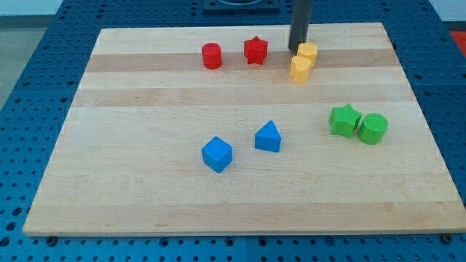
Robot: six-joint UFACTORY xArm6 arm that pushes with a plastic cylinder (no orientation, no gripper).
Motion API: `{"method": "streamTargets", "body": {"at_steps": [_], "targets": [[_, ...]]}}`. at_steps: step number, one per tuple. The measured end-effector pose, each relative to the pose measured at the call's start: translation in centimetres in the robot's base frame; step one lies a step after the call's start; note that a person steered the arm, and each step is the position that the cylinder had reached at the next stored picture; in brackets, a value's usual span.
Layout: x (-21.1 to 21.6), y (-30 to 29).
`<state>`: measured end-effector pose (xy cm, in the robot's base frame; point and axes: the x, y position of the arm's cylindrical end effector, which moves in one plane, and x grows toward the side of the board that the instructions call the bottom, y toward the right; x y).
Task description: Push the yellow heart in between the blue blocks
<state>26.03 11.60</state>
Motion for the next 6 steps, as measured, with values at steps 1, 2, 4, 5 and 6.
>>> {"method": "streamTargets", "body": {"at_steps": [1, 2, 4, 5, 6], "targets": [[0.0, 0.8], [0.0, 3.1], [0.0, 6.5], [0.5, 4.3], [2.3, 1.0]]}}
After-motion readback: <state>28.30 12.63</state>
